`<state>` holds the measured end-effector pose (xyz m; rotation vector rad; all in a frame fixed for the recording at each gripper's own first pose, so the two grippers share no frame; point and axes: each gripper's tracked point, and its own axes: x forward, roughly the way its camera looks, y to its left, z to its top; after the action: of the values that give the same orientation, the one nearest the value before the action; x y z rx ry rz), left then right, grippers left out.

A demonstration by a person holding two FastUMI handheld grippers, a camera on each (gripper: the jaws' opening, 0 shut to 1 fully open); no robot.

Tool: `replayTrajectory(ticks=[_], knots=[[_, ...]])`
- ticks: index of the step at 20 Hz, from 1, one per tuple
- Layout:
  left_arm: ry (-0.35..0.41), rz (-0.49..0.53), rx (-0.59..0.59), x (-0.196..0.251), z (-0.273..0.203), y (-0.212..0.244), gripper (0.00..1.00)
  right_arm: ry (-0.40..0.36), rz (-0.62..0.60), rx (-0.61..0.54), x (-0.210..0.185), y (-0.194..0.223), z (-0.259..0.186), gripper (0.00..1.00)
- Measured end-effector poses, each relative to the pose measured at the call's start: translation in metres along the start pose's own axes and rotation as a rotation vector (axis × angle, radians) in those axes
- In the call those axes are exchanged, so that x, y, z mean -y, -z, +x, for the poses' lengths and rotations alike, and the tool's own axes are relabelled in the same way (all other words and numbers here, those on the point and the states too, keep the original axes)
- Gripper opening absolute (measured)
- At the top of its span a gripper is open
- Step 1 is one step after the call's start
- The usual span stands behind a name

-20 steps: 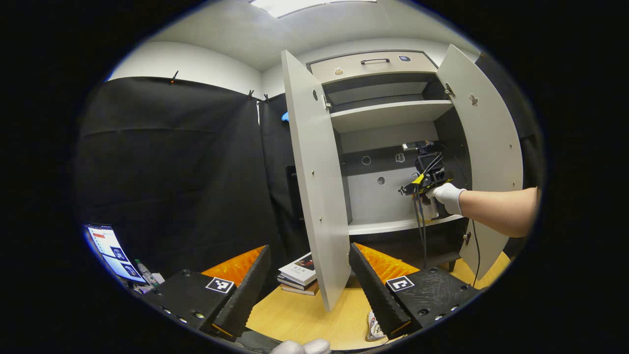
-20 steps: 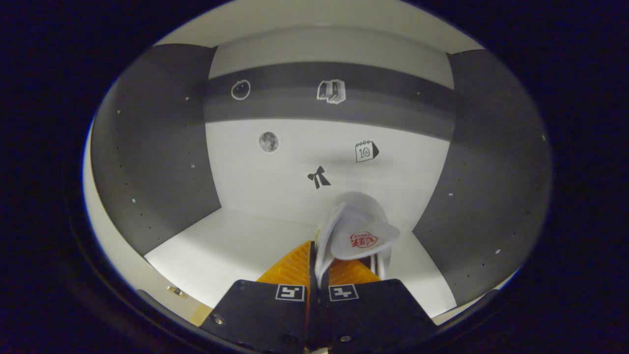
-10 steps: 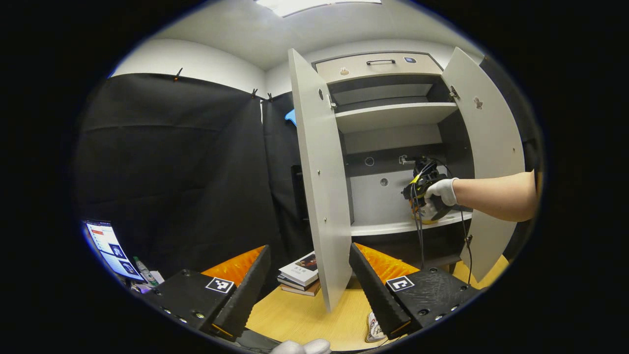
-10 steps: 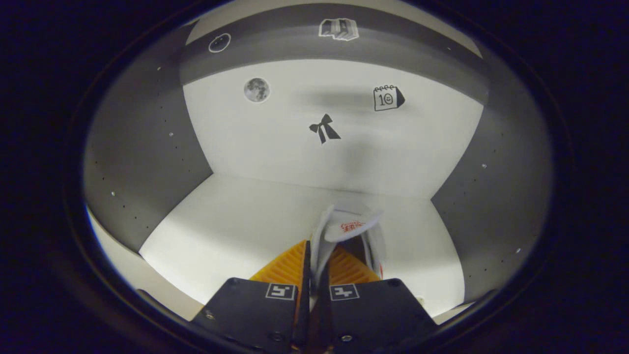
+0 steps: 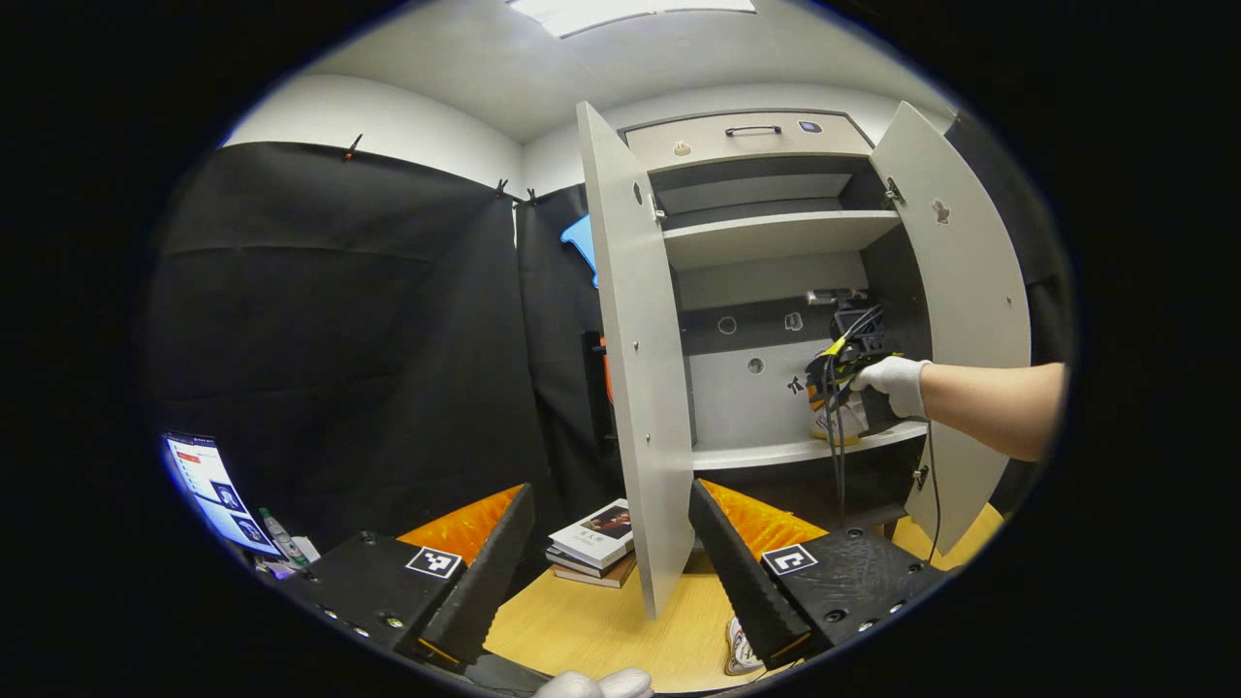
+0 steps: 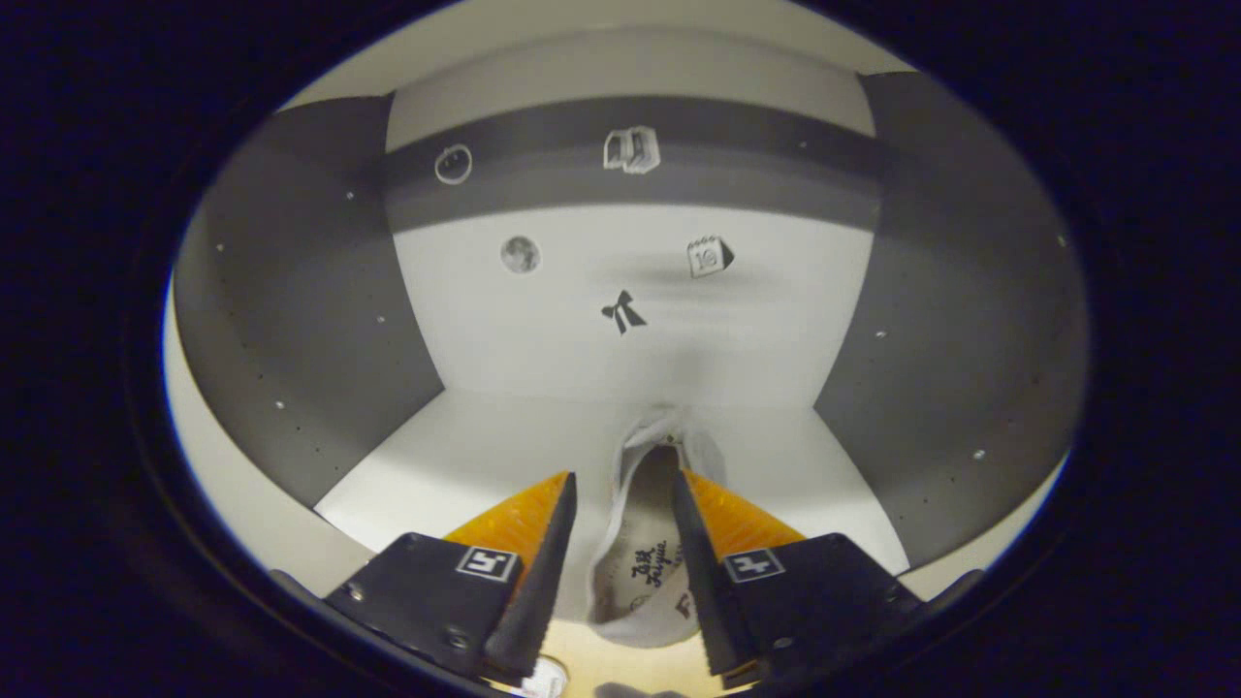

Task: Grab one shoe with the right hand and put it into the shoe cabinet, grab the other shoe with the left hand and put it into the shoe cabinet; then close the right door with the right hand and the left door with the left hand.

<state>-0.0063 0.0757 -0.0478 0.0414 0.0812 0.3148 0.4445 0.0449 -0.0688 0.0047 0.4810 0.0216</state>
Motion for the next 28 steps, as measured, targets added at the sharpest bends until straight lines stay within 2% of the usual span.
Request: replayTrajectory(ticks=[1,4,6,8,11,12,13,16,20,24,28], knots=[[0.005,0.0,0.002,-0.001,0.0,0.001,0.96,0.014,-0.012,0.068,0.003,-0.006,-0.019,0.79],[0.026,0.008,0.005,0.0,0.002,0.004,0.96,0.031,-0.025,0.274,0.006,-0.02,-0.088,0.83],[0.049,0.014,0.002,0.002,0.002,0.009,0.96,0.02,-0.019,0.366,0.007,-0.017,-0.135,1.0],[0.079,0.01,0.003,0.007,0.005,0.01,0.96,-0.009,-0.02,0.405,0.005,0.001,-0.182,1.0],[0.131,0.005,0.007,0.017,0.005,0.016,0.96,-0.004,-0.021,0.454,0.016,0.036,-0.235,1.0],[0.143,0.003,0.015,0.019,0.003,0.016,1.0,-0.01,-0.022,0.471,0.017,0.049,-0.252,1.0],[0.162,0.002,0.015,0.022,0.003,0.018,0.96,-0.008,-0.025,0.476,0.02,0.065,-0.267,1.0],[0.222,0.01,0.003,0.038,-0.002,0.033,0.96,0.019,-0.006,0.487,0.033,0.108,-0.314,1.0],[0.299,0.02,-0.047,0.059,-0.007,0.064,0.96,0.035,0.015,0.432,0.045,0.161,-0.344,1.0],[0.363,0.039,-0.071,0.081,-0.007,0.1,0.96,0.078,0.011,0.423,0.059,0.17,-0.367,1.0],[0.428,0.064,-0.186,0.105,-0.015,0.177,0.96,0.124,-0.02,0.39,0.068,0.18,-0.378,1.0]])
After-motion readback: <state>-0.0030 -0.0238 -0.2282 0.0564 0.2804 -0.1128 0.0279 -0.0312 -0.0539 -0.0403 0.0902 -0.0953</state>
